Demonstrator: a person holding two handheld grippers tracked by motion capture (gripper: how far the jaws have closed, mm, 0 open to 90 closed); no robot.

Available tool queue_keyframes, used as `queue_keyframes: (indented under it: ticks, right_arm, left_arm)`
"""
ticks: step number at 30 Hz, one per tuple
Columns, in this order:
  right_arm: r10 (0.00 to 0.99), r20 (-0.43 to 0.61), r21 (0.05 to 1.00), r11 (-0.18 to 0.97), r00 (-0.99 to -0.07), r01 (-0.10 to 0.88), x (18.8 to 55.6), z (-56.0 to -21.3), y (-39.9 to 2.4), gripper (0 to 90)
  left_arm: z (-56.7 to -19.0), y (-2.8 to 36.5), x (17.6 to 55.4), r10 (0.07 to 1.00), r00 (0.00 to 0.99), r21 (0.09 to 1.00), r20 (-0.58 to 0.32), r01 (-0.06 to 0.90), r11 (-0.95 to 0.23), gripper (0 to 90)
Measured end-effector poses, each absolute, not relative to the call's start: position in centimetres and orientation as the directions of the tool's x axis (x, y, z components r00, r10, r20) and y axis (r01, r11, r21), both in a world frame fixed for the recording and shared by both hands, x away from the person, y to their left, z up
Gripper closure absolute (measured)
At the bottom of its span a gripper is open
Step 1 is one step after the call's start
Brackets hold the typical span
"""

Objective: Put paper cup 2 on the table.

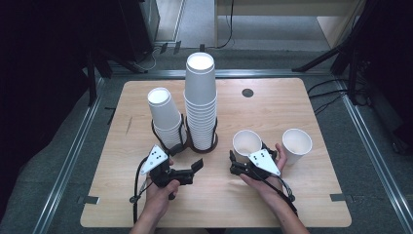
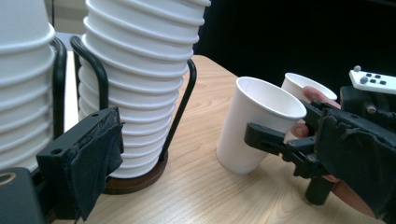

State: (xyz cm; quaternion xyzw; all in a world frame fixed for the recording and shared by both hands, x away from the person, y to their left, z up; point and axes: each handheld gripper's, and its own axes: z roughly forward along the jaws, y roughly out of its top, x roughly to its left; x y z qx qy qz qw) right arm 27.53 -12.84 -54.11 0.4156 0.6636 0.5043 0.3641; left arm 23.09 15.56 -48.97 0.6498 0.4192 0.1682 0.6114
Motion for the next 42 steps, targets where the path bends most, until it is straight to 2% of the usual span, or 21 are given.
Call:
queue_keyframes:
  ticks: [9, 22, 27, 42]
  right_arm:
    - [0.92, -0.047, 0.966, 0.141, -0.389, 0.217, 26.3, -54.0, -13.8, 0.0]
    - [0.927, -0.071, 0.968, 0.153, -0.369, 0.198, 24.4, -53.6, -16.1, 0.0]
    - [0.933, -0.062, 0.97, 0.14, -0.356, 0.199, 23.8, -53.4, -17.1, 0.0]
    - [0.964, -0.074, 0.972, 0.126, -0.254, 0.197, 21.8, -53.2, -22.5, 0.0]
  left_arm:
    - [-49.4, 17.5, 22.9, 0.797, 0.533, 0.933, -0.285, 0.346, 0.103, 1.5]
    - [-51.8, 21.0, 21.1, 0.869, 0.42, 0.917, -0.263, 0.389, 0.089, 1.5]
    - [-52.6, 22.6, 20.2, 0.879, 0.38, 0.904, -0.289, 0.409, 0.121, 1.5]
    - [-53.6, 27.7, 17.1, 0.921, 0.287, 0.902, -0.265, 0.412, 0.131, 1.5]
